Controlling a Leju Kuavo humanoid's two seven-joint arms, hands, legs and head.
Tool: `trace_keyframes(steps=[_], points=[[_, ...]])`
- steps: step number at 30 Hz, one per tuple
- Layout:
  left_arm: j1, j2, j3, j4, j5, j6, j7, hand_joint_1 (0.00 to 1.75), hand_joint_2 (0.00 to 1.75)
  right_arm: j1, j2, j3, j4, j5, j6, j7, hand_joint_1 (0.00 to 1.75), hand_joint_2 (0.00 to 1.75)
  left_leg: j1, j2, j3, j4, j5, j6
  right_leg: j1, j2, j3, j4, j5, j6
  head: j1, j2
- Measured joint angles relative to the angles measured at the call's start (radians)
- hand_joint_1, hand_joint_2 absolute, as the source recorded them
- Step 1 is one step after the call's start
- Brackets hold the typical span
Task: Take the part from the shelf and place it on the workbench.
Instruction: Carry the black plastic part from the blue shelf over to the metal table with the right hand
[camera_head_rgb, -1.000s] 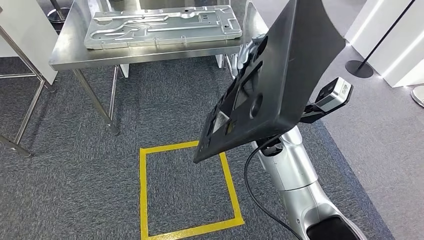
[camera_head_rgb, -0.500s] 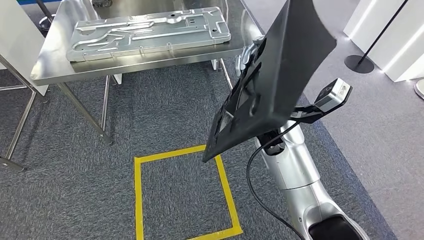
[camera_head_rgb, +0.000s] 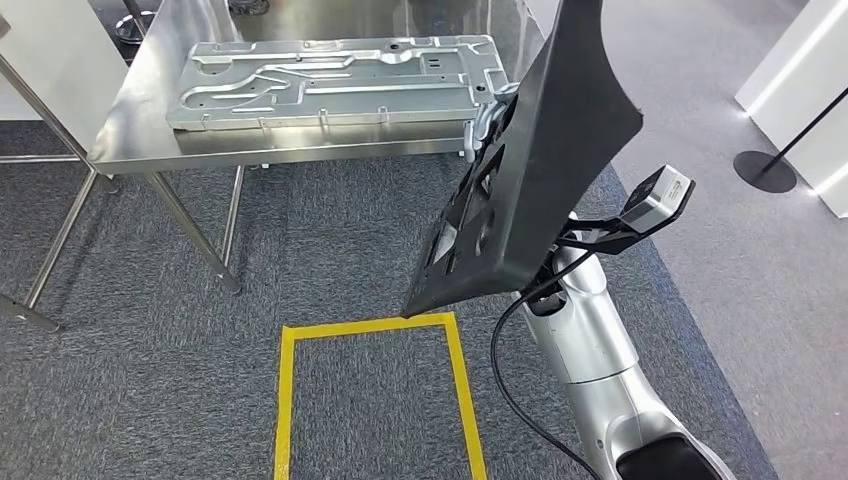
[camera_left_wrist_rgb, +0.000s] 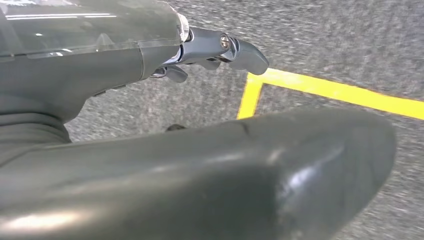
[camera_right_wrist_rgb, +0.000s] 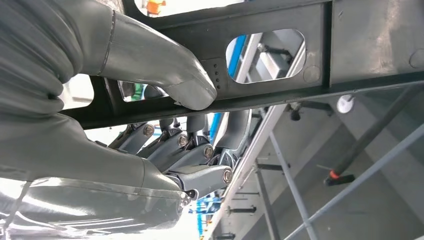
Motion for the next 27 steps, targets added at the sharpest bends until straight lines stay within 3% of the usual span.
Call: trace_keyframes(steps=[2, 3, 4, 6, 7, 8, 11, 13, 15, 17, 18, 19, 21, 22, 23, 27], points=[[0.002, 0.0, 0.0, 0.0, 0.0, 0.0, 0.0, 0.0, 0.0, 0.003, -0.001, 0.0, 0.0, -0.001, 0.0, 0.001, 1.75, 1.75, 0.005, -0.01, 0.035, -0.001, -0.026, -0.005, -0.007, 0.0, -0.056, -0.002, -0.038, 0.007, 0.0, 0.0], [0.002, 0.0, 0.0, 0.0, 0.0, 0.0, 0.0, 0.0, 0.0, 0.003, -0.002, 0.0, 0.001, -0.001, 0.0, 0.001, 1.75, 1.75, 0.007, -0.013, 0.054, -0.001, -0.041, -0.008, -0.01, 0.0, -0.065, -0.04, -0.022, 0.009, 0.0, 0.0], [0.003, 0.0, 0.0, 0.0, 0.0, 0.0, 0.0, 0.0, 0.0, 0.003, -0.003, 0.0, 0.001, -0.001, 0.0, 0.001, 1.75, 1.75, 0.009, -0.015, 0.074, -0.001, -0.056, -0.013, -0.011, 0.0, -0.063, -0.097, 0.027, 0.01, 0.0, 0.0], [0.003, -0.001, 0.0, 0.0, -0.001, 0.0, 0.0, 0.0, 0.0, 0.004, -0.008, -0.001, 0.002, -0.002, 0.0, 0.0, 1.75, 1.75, 0.009, -0.019, 0.104, 0.0, -0.085, -0.025, -0.009, -0.001, -0.055, -0.219, 0.174, 0.002, 0.0, 0.0], [0.002, -0.001, 0.0, 0.0, -0.001, 0.0, 0.001, 0.0, 0.0, 0.005, -0.01, -0.002, 0.001, -0.003, -0.001, 0.0, 1.75, 1.75, 0.008, -0.02, 0.113, -0.002, -0.098, -0.032, -0.007, 0.0, -0.052, -0.255, 0.227, -0.006, 0.0, 0.0], [0.0, -0.001, 0.0, 0.0, -0.002, 0.0, 0.001, 0.0, 0.0, 0.007, -0.012, -0.002, 0.0, -0.004, -0.001, -0.001, 1.75, 1.75, 0.007, -0.021, 0.12, -0.001, -0.105, -0.039, -0.004, 0.001, -0.051, -0.273, 0.251, -0.017, 0.0, 0.0], [-0.004, 0.0, -0.001, 0.0, -0.004, 0.0, -0.001, 0.0, 0.0, 0.007, -0.013, -0.006, -0.003, -0.004, -0.002, -0.002, 1.75, 1.75, 0.009, -0.017, 0.122, 0.037, -0.095, -0.056, -0.005, 0.004, -0.023, -0.282, 0.233, -0.046, 0.001, 0.0], [-0.007, 0.001, -0.001, 0.0, -0.006, 0.0, -0.002, 0.0, 0.0, 0.008, -0.014, -0.007, -0.005, -0.005, -0.002, -0.002, 1.75, 1.75, 0.012, -0.013, 0.067, 0.141, -0.103, -0.062, -0.006, 0.005, 0.002, -0.288, 0.219, -0.057, 0.001, 0.0], [-0.008, 0.001, -0.001, 0.0, -0.007, 0.0, -0.001, 0.0, 0.0, 0.012, -0.014, -0.007, -0.005, -0.005, -0.002, -0.002, 1.75, 1.75, 0.012, -0.011, -0.017, 0.254, -0.16, -0.067, -0.003, 0.007, 0.023, -0.289, 0.2, -0.062, 0.0, 0.0], [-0.006, 0.001, -0.001, 0.0, -0.007, 0.0, -0.001, 0.0, 0.0, 0.017, -0.014, -0.007, -0.005, -0.005, -0.002, -0.002, 1.75, 1.75, 0.012, -0.01, -0.071, 0.279, -0.214, -0.067, 0.0, 0.009, 0.05, -0.289, 0.177, -0.064, 0.0, 0.0], [-0.005, 0.001, -0.001, 0.0, -0.007, 0.0, -0.001, 0.0, 0.0, 0.019, -0.014, -0.007, -0.005, -0.005, -0.002, -0.002, 1.75, 1.75, 0.012, -0.01, -0.079, 0.25, -0.206, -0.063, 0.002, 0.009, 0.066, -0.289, 0.165, -0.064, 0.0, 0.0], [-0.004, 0.002, -0.001, 0.0, -0.007, 0.0, -0.001, 0.0, 0.0, 0.019, -0.014, -0.007, -0.005, -0.005, -0.001, -0.003, 1.75, 1.75, 0.011, -0.009, -0.077, 0.197, -0.165, -0.058, 0.004, 0.009, 0.082, -0.289, 0.153, -0.063, 0.0, 0.0], [-0.001, 0.003, -0.001, 0.0, -0.006, 0.0, -0.001, 0.0, 0.0, 0.02, -0.014, -0.007, -0.004, -0.005, -0.001, -0.003, 1.75, 1.75, 0.006, -0.007, -0.071, 0.077, -0.03, -0.045, 0.008, 0.01, 0.104, -0.287, 0.133, -0.06, 0.0, 0.0], [0.0, 0.004, -0.001, 0.0, -0.005, 0.0, -0.001, 0.0, 0.0, 0.021, -0.015, -0.007, -0.003, -0.006, -0.001, -0.004, 1.75, 1.75, 0.002, -0.007, -0.07, 0.04, 0.021, -0.04, 0.009, 0.012, 0.108, -0.285, 0.125, -0.056, 0.001, 0.0], [0.001, 0.005, -0.001, 0.0, -0.005, 0.0, -0.002, 0.0, 0.0, 0.023, -0.015, -0.007, -0.003, -0.006, -0.002, -0.004, 1.75, 1.75, -0.001, -0.007, -0.072, 0.023, 0.049, -0.035, 0.009, 0.013, 0.108, -0.284, 0.119, -0.051, 0.001, 0.0], [-0.001, 0.005, -0.001, 0.0, -0.003, -0.001, -0.005, 0.0, 0.0, 0.023, -0.015, -0.009, -0.008, -0.006, -0.002, -0.004, 1.75, 1.75, 0.004, -0.008, -0.054, 0.009, 0.052, -0.021, 0.009, 0.014, 0.102, -0.256, 0.087, -0.027, 0.0, 0.0]])
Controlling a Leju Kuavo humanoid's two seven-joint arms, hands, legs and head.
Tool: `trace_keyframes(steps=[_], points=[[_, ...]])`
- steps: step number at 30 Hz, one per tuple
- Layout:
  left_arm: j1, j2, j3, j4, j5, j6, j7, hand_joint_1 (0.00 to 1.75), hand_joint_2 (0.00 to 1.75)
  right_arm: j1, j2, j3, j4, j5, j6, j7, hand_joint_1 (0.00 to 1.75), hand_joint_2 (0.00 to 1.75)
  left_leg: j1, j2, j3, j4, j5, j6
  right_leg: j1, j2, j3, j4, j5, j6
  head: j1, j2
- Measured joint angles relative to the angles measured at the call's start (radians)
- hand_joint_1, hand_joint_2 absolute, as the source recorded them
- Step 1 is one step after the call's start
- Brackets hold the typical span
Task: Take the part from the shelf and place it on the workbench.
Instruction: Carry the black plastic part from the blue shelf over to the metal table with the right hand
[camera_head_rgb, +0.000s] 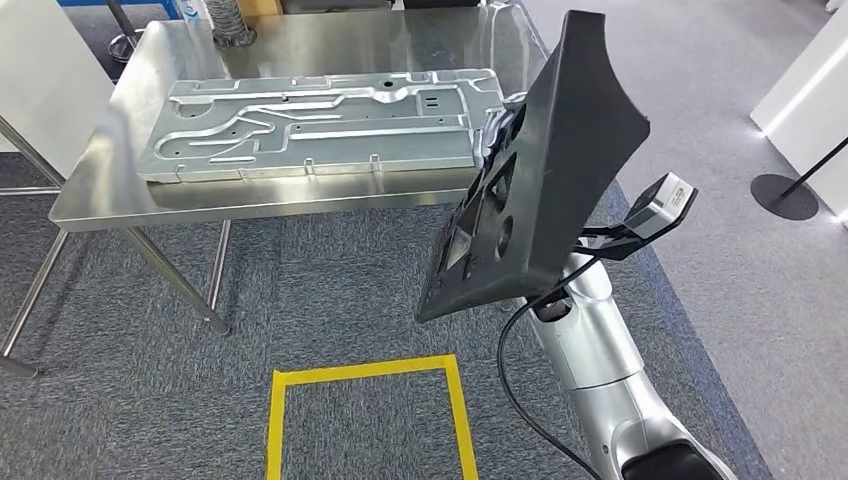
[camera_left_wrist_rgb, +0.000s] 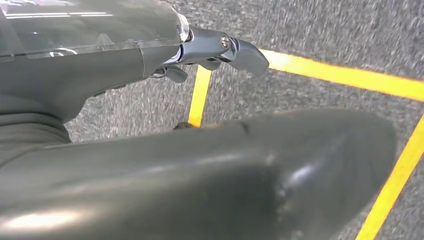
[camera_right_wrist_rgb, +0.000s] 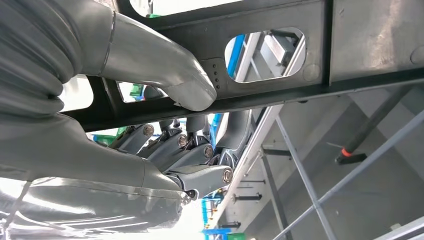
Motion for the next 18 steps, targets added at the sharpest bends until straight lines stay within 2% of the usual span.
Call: trace_keyframes(steps=[1, 3, 4, 5, 6, 7, 8, 9, 10, 12, 14, 15, 16, 18], points=[[-0.001, 0.0, 0.0, 0.0, 0.0, 0.0, -0.001, 0.0, 0.0, 0.0, 0.0, 0.0, -0.002, 0.0, 0.0, 0.0, 1.75, 1.75, 0.002, 0.0, 0.008, -0.004, -0.003, 0.005, -0.002, -0.001, -0.022, 0.046, -0.021, 0.005, 0.0, 0.0], [-0.004, 0.0, 0.0, 0.0, 0.0, -0.001, -0.001, 0.0, 0.0, 0.002, 0.0, -0.002, -0.002, 0.0, 0.0, -0.001, 1.75, 1.75, 0.001, 0.0, 0.019, -0.005, -0.014, 0.011, -0.007, -0.002, -0.104, 0.185, -0.069, 0.013, 0.0, 0.0], [-0.004, 0.0, 0.0, 0.0, 0.0, -0.002, -0.001, 0.0, 0.0, 0.005, 0.0, -0.003, -0.002, 0.0, 0.0, -0.001, 1.75, 1.75, 0.001, -0.001, 0.025, -0.005, -0.021, 0.012, -0.01, -0.002, -0.145, 0.242, -0.079, 0.016, 0.0, 0.0], [-0.003, 0.0, 0.0, 0.0, 0.0, -0.002, -0.001, 0.0, 0.0, 0.008, 0.0, -0.004, -0.002, 0.0, 0.0, -0.001, 1.75, 1.75, 0.001, -0.002, 0.031, -0.004, -0.027, 0.011, -0.011, -0.003, -0.171, 0.265, -0.07, 0.017, 0.0, 0.0], [-0.003, 0.0, 0.0, 0.0, 0.0, -0.002, -0.001, 0.0, 0.0, 0.01, 0.0, -0.004, -0.002, 0.0, -0.001, -0.001, 1.75, 1.75, 0.001, -0.003, 0.039, -0.004, -0.033, 0.01, -0.012, -0.003, -0.175, 0.246, -0.039, 0.017, 0.0, 0.0], [-0.003, 0.0, 0.0, 0.0, 0.0, -0.002, 0.0, 0.0, 0.0, 0.01, 0.0, -0.005, -0.003, 0.0, -0.001, -0.001, 1.75, 1.75, 0.001, -0.004, 0.048, -0.003, -0.04, 0.008, -0.013, -0.003, -0.158, 0.189, 0.006, 0.015, 0.0, 0.0], [-0.003, 0.0, 0.0, 0.0, 0.0, -0.003, 0.0, 0.0, 0.0, 0.01, 0.0, -0.006, -0.003, 0.0, -0.001, -0.001, 1.75, 1.75, 0.001, -0.005, 0.057, -0.003, -0.047, 0.005, -0.012, -0.004, -0.131, 0.114, 0.054, 0.01, 0.0, 0.0], [-0.004, -0.001, 0.0, 0.0, 0.001, -0.003, 0.0, 0.0, 0.0, 0.009, 0.0, -0.007, -0.003, 0.0, -0.001, -0.001, 1.75, 1.75, -0.001, -0.006, 0.064, -0.002, -0.055, 0.001, -0.009, -0.004, -0.104, 0.045, 0.087, 0.005, 0.0, 0.0], [-0.006, -0.001, 0.0, 0.0, 0.002, -0.003, 0.0, 0.0, 0.0, 0.008, 0.0, -0.008, -0.003, 0.0, -0.001, -0.002, 1.75, 1.75, -0.003, -0.007, 0.069, -0.001, -0.061, -0.003, -0.007, -0.004, -0.085, -0.001, 0.104, 0.001, 0.0, 0.0], [-0.007, -0.002, 0.0, 0.0, 0.003, -0.003, 0.0, 0.0, 0.0, 0.008, 0.0, -0.009, -0.003, 0.001, -0.001, -0.004, 1.75, 1.75, -0.004, -0.008, 0.073, -0.003, -0.07, -0.014, -0.002, -0.003, -0.073, -0.026, 0.101, -0.009, 0.0, 0.0], [-0.007, -0.002, 0.0, 0.0, 0.004, -0.003, 0.0, 0.0, 0.0, 0.008, 0.0, -0.01, -0.005, 0.001, 0.0, -0.006, 1.75, 1.75, -0.003, -0.006, 0.076, 0.001, -0.078, -0.025, -0.005, -0.002, -0.066, -0.033, 0.099, -0.019, 0.0, 0.0], [-0.007, -0.001, 0.0, 0.0, 0.004, -0.003, 0.0, 0.0, 0.0, 0.008, 0.0, -0.011, -0.006, 0.001, 0.0, -0.006, 1.75, 1.75, -0.002, -0.004, 0.069, 0.02, -0.091, -0.03, -0.008, -0.003, -0.061, -0.037, 0.097, -0.025, 0.0, 0.0], [-0.008, -0.001, 0.0, 0.0, 0.005, -0.003, 0.0, 0.0, 0.0, 0.008, 0.0, -0.011, -0.007, 0.001, 0.0, -0.007, 1.75, 1.75, -0.001, -0.002, 0.052, 0.059, -0.112, -0.035, -0.01, -0.004, -0.054, -0.041, 0.095, -0.03, 0.0, 0.0], [-0.006, -0.001, 0.0, 0.0, 0.005, -0.004, 0.0, 0.0, 0.0, 0.009, 0.0, -0.011, -0.008, 0.001, 0.0, -0.007, 1.75, 1.75, 0.002, 0.0, -0.017, 0.191, -0.168, -0.043, -0.01, -0.006, -0.047, -0.042, 0.088, -0.036, 0.0, 0.0]])
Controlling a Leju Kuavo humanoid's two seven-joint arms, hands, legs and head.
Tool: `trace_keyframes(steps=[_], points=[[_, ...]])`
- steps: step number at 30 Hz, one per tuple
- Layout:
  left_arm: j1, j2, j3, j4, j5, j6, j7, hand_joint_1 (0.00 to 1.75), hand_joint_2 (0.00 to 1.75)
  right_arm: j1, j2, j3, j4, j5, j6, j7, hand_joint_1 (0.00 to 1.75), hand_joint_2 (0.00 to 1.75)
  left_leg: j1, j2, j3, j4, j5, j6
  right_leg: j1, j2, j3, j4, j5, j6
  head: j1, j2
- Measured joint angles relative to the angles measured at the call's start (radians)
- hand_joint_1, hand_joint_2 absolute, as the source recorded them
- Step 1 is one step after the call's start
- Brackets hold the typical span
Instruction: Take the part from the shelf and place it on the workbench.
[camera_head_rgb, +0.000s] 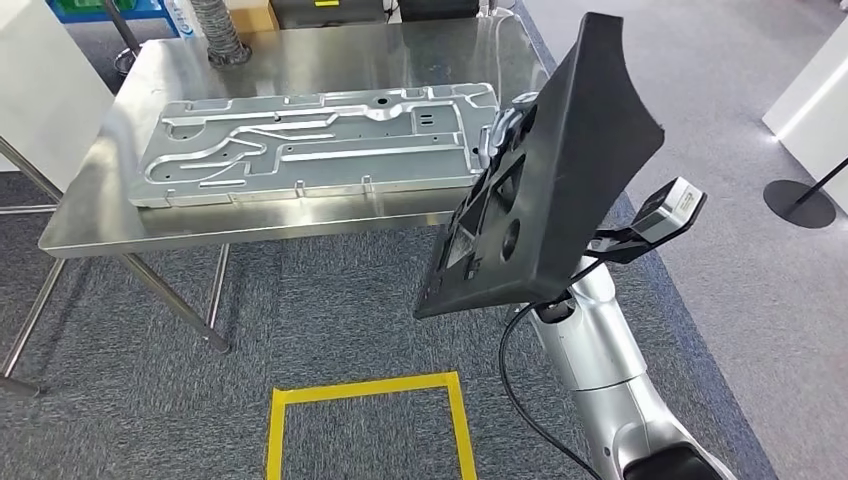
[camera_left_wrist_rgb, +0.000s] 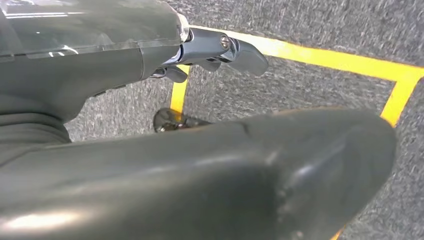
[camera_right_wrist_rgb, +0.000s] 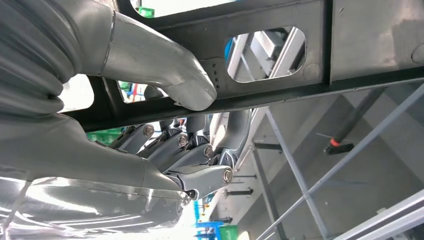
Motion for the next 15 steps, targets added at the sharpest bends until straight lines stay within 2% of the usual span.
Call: trace_keyframes(steps=[1, 2, 3, 4, 5, 6, 7, 8, 10, 12, 13, 15], points=[[0.001, 0.0, 0.0, 0.0, 0.0, 0.0, 0.0, 0.0, 0.0, 0.002, 0.0, 0.0, 0.0, 0.0, 0.0, -0.001, 1.75, 1.75, 0.001, 0.0, -0.037, 0.062, -0.018, -0.003, 0.0, 0.0, 0.003, 0.001, -0.004, -0.001, 0.0, 0.0], [0.003, 0.0, 0.0, 0.0, 0.0, -0.001, 0.0, 0.0, 0.0, 0.004, 0.0, 0.0, 0.0, 0.0, 0.001, -0.003, 1.75, 1.75, 0.001, 0.0, -0.062, 0.096, -0.017, -0.006, 0.001, 0.0, 0.007, 0.002, -0.009, -0.001, 0.0, 0.0], [0.004, 0.0, 0.0, 0.0, 0.0, -0.001, 0.0, 0.0, 0.0, 0.005, 0.0, 0.0, 0.0, 0.0, 0.001, -0.005, 1.75, 1.75, 0.001, 0.001, -0.068, 0.09, 0.006, -0.006, 0.001, 0.0, 0.013, 0.003, -0.015, 0.0, 0.0, 0.0], [0.004, 0.0, 0.0, 0.0, 0.0, -0.001, 0.0, 0.0, 0.0, 0.006, 0.0, 0.0, 0.0, 0.0, 0.001, -0.007, 1.75, 1.75, 0.001, 0.001, -0.054, 0.044, 0.046, -0.006, 0.001, 0.0, 0.022, 0.003, -0.021, 0.002, 0.0, 0.0], [0.004, 0.001, 0.0, 0.0, 0.0, -0.001, 0.0, 0.0, 0.0, 0.006, 0.0, 0.0, 0.0, 0.0, 0.002, -0.009, 1.75, 1.75, 0.001, 0.002, -0.025, -0.028, 0.092, -0.004, 0.001, 0.0, 0.031, 0.004, -0.028, 0.004, 0.0, 0.0], [0.004, 0.002, 0.0, 0.0, 0.0, -0.001, 0.0, 0.0, 0.0, 0.005, 0.0, 0.0, 0.0, 0.0, 0.002, -0.01, 1.75, 1.75, -0.001, 0.003, 0.006, -0.098, 0.124, 0.001, 0.003, 0.0, 0.038, 0.005, -0.036, 0.009, 0.0, 0.0], [0.003, 0.002, 0.0, 0.0, 0.001, -0.001, 0.0, 0.0, 0.0, 0.005, 0.0, 0.0, 0.0, 0.0, 0.002, -0.01, 1.75, 1.75, -0.003, 0.004, 0.029, -0.149, 0.141, 0.008, 0.004, 0.001, 0.043, 0.006, -0.041, 0.014, 0.0, 0.0], [0.003, 0.003, 0.0, 0.0, 0.001, -0.001, 0.0, 0.0, 0.0, 0.005, 0.0, 0.0, 0.0, 0.0, 0.002, -0.01, 1.75, 1.75, -0.005, 0.004, 0.042, -0.179, 0.145, 0.015, 0.006, 0.001, 0.046, 0.005, -0.045, 0.019, 0.0, 0.0], [0.003, 0.003, 0.0, 0.0, 0.001, -0.001, -0.001, 0.0, 0.0, 0.004, 0.0, -0.001, 0.0, 0.0, 0.002, -0.01, 1.75, 1.75, -0.006, 0.002, 0.05, -0.19, 0.137, 0.031, 0.007, 0.002, 0.047, 0.01, -0.043, 0.031, 0.0, 0.0], [0.004, 0.003, 0.0, 0.0, 0.0, -0.001, -0.001, 0.0, 0.0, 0.004, 0.001, -0.002, 0.0, 0.0, 0.002, -0.011, 1.75, 1.75, -0.003, 0.001, 0.06, -0.196, 0.134, 0.045, 0.005, 0.001, 0.039, 0.039, -0.05, 0.04, 0.0, 0.0], [0.004, 0.003, 0.0, 0.0, 0.0, -0.001, -0.001, 0.0, 0.0, 0.002, 0.001, -0.003, 0.0, 0.0, 0.002, -0.011, 1.75, 1.75, -0.002, 0.0, 0.066, -0.197, 0.131, 0.05, 0.003, 0.001, 0.021, 0.074, -0.067, 0.044, 0.0, 0.0], [0.003, 0.004, 0.0, 0.0, 0.0, -0.001, -0.002, 0.0, 0.0, 0.003, 0.001, -0.003, -0.001, 0.0, 0.002, -0.011, 1.75, 1.75, -0.002, 0.0, 0.075, -0.198, 0.124, 0.057, 0.0, 0.0, -0.052, 0.197, -0.119, 0.049, 0.0, 0.0]])
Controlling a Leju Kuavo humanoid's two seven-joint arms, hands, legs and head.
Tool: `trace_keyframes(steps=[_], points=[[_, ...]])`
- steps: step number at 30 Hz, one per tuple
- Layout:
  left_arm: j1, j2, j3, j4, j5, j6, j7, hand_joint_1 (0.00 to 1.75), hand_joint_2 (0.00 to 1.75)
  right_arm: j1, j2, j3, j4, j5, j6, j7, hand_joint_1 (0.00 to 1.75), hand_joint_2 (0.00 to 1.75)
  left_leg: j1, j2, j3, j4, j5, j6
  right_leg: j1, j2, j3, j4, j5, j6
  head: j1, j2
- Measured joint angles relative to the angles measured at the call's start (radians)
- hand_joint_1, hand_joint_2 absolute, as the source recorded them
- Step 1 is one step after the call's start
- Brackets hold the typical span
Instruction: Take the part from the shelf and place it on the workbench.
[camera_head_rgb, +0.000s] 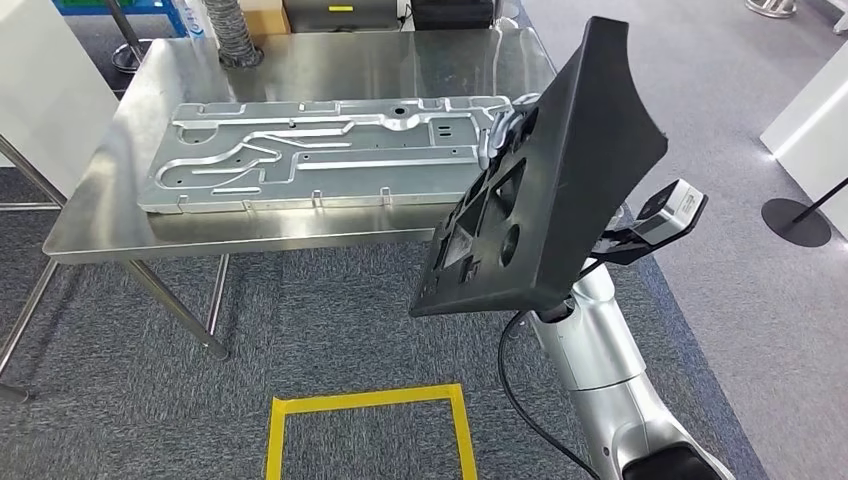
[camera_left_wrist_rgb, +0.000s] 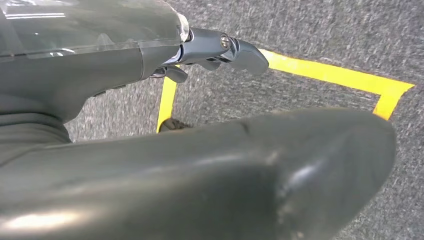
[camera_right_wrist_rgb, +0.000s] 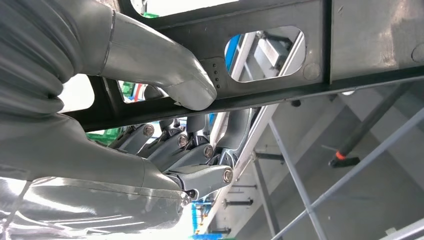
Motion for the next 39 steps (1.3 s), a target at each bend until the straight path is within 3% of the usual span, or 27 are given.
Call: trace_keyframes(steps=[2, 3, 4, 6, 7, 9, 12, 14, 17, 18, 19, 21, 22, 24, 27, 29, 32, 33, 34, 37, 39], points=[[0.002, 0.001, 0.0, 0.0, 0.0, 0.001, 0.0, 0.0, 0.0, 0.005, 0.0, -0.001, 0.0, 0.0, 0.0, 0.0, 1.75, 1.75, -0.001, -0.001, 0.008, 0.001, -0.009, 0.001, -0.001, 0.0, -0.073, 0.102, -0.028, 0.004, 0.0, 0.0], [0.003, 0.001, 0.0, 0.0, 0.0, 0.001, 0.0, 0.0, 0.0, 0.008, 0.0, -0.001, 0.0, 0.0, 0.0, 0.0, 1.75, 1.75, -0.002, -0.001, 0.014, 0.001, -0.014, 0.001, -0.002, 0.0, -0.086, 0.102, -0.013, 0.005, 0.0, 0.0], [0.004, 0.001, 0.0, 0.0, 0.0, 0.001, 0.0, 0.0, 0.0, 0.009, 0.0, -0.002, -0.002, 0.0, 0.0, 0.0, 1.75, 1.75, -0.003, -0.002, 0.023, 0.001, -0.02, 0.0, -0.001, 0.0, -0.077, 0.063, 0.022, 0.002, 0.0, 0.0], [0.004, 0.0, 0.0, 0.0, 0.0, 0.001, -0.001, 0.0, 0.0, 0.009, 0.0, -0.003, -0.007, 0.0, 0.0, 0.0, 1.75, 1.75, -0.005, -0.003, 0.041, 0.0, -0.034, -0.004, 0.004, -0.001, -0.022, -0.081, 0.111, -0.011, 0.0, 0.0], [0.003, -0.001, 0.0, 0.0, 0.0, 0.001, -0.001, 0.0, 0.0, 0.007, 0.0, -0.004, -0.01, 0.0, 0.0, 0.0, 1.75, 1.75, -0.005, -0.003, 0.046, 0.0, -0.039, -0.007, 0.009, -0.001, 0.001, -0.139, 0.131, -0.019, 0.0, 0.0], [0.002, -0.003, 0.0, 0.0, 0.0, 0.001, -0.001, 0.0, 0.0, 0.006, 0.001, -0.005, -0.014, 0.0, 0.0, 0.0, 1.75, 1.75, -0.004, -0.003, 0.05, 0.001, -0.044, -0.018, 0.017, -0.001, 0.018, -0.186, 0.134, -0.033, 0.0, 0.0], [0.002, -0.002, 0.0, 0.0, 0.0, 0.001, -0.002, 0.0, 0.0, 0.006, 0.003, -0.007, -0.021, -0.001, 0.0, 0.001, 1.75, 1.75, -0.005, -0.001, 0.054, 0.028, -0.05, -0.036, 0.012, -0.002, 0.042, -0.2, 0.131, -0.048, 0.0, 0.0], [0.0, -0.001, 0.0, 0.0, 0.001, 0.001, -0.003, 0.0, 0.0, 0.004, 0.008, -0.008, -0.025, -0.001, 0.0, 0.001, 1.75, 1.75, -0.003, 0.001, 0.016, 0.107, -0.077, -0.041, 0.007, -0.003, 0.064, -0.206, 0.124, -0.054, 0.0, 0.0], [0.003, 0.002, 0.0, 0.0, 0.002, 0.002, -0.004, 0.0, 0.0, 0.009, 0.013, -0.008, -0.026, -0.001, 0.0, 0.001, 1.75, 1.75, 0.003, 0.001, -0.096, 0.271, -0.138, -0.051, 0.007, -0.003, 0.083, -0.205, 0.104, -0.058, 0.0, 0.0], [0.005, 0.003, 0.0, 0.0, 0.002, 0.002, -0.004, 0.0, 0.0, 0.012, 0.014, -0.008, -0.025, -0.001, 0.0, 0.001, 1.75, 1.75, 0.005, 0.002, -0.115, 0.281, -0.133, -0.055, 0.006, -0.002, 0.09, -0.204, 0.097, -0.056, 0.0, 0.0], [0.007, 0.003, 0.0, 0.0, 0.003, 0.003, -0.004, 0.0, 0.0, 0.014, 0.015, -0.008, -0.025, -0.001, 0.0, 0.001, 1.75, 1.75, 0.006, 0.002, -0.117, 0.255, -0.106, -0.058, 0.005, -0.001, 0.099, -0.203, 0.089, -0.054, 0.0, 0.0], [0.008, 0.004, 0.0, 0.0, 0.007, 0.004, -0.006, 0.0, 0.0, 0.015, 0.016, -0.008, -0.025, -0.002, 0.001, 0.001, 1.75, 1.75, 0.01, 0.003, -0.08, 0.128, -0.014, -0.064, 0.002, -0.001, 0.119, -0.199, 0.071, -0.046, 0.0, 0.0], [0.008, 0.004, 0.0, 0.0, 0.008, 0.004, -0.007, 0.0, 0.0, 0.014, 0.017, -0.009, -0.025, -0.002, 0.001, 0.001, 1.75, 1.75, 0.009, 0.005, -0.061, 0.068, 0.01, -0.064, 0.002, -0.001, 0.126, -0.198, 0.063, -0.041, 0.0, 0.0], [0.008, 0.004, 0.0, 0.0, 0.01, 0.005, -0.008, 0.0, 0.0, 0.016, 0.019, -0.01, -0.025, -0.005, 0.002, 0.001, 1.75, 1.75, 0.005, 0.007, -0.042, 0.014, 0.023, -0.052, 0.003, -0.001, 0.132, -0.194, 0.051, -0.028, 0.0, 0.0], [0.01, 0.004, 0.0, 0.0, 0.011, 0.006, -0.009, 0.0, 0.0, 0.018, 0.021, -0.016, -0.026, -0.007, 0.005, -0.001, 1.75, 1.75, 0.004, 0.003, -0.026, 0.008, 0.016, -0.027, 0.002, -0.002, 0.134, -0.171, 0.045, -0.01, 0.0, 0.0], [0.008, 0.004, 0.0, 0.0, 0.011, 0.006, -0.01, 0.0, 0.0, 0.018, 0.021, -0.021, -0.028, -0.008, 0.007, -0.004, 1.75, 1.75, 0.005, 0.002, -0.011, 0.006, 0.008, -0.015, 0.0, -0.003, 0.094, -0.094, 0.021, -0.004, 0.0, 0.0], [0.008, 0.005, 0.0, 0.0, 0.009, 0.006, -0.01, 0.0, 0.0, 0.025, 0.021, -0.031, -0.03, -0.009, 0.008, -0.008, 1.75, 1.75, 0.003, 0.001, 0.01, 0.005, -0.014, -0.009, -0.002, -0.003, -0.035, 0.095, -0.046, 0.004, 0.0, 0.0], [0.009, 0.006, 0.0, 0.0, 0.008, 0.006, -0.01, 0.0, 0.0, 0.029, 0.021, -0.035, -0.03, -0.009, 0.008, -0.01, 1.75, 1.75, 0.003, 0.0, 0.019, 0.006, -0.022, -0.009, -0.002, -0.003, -0.062, 0.116, -0.045, 0.005, 0.0, 0.0], [0.01, 0.006, 0.0, 0.0, 0.007, 0.006, -0.01, 0.0, 0.0, 0.032, 0.021, -0.039, -0.03, -0.009, 0.008, -0.012, 1.75, 1.75, 0.002, -0.001, 0.031, 0.005, -0.031, -0.009, -0.001, -0.003, -0.071, 0.098, -0.024, 0.003, 0.0, 0.0], [0.009, 0.006, 0.0, 0.0, 0.004, 0.006, -0.01, 0.0, 0.0, 0.037, 0.02, -0.053, -0.036, -0.01, 0.01, -0.016, 1.75, 1.75, -0.002, -0.003, 0.073, 0.004, -0.063, -0.016, 0.009, -0.003, -0.024, -0.096, 0.113, -0.018, 0.0, 0.0], [0.008, 0.004, 0.0, 0.0, 0.004, 0.006, -0.01, 0.0, 0.0, 0.04, 0.02, -0.061, -0.043, -0.011, 0.012, -0.017, 1.75, 1.75, -0.003, -0.003, 0.089, -0.001, -0.079, -0.025, 0.018, -0.003, -0.004, -0.17, 0.151, -0.033, 0.001, 0.0]])
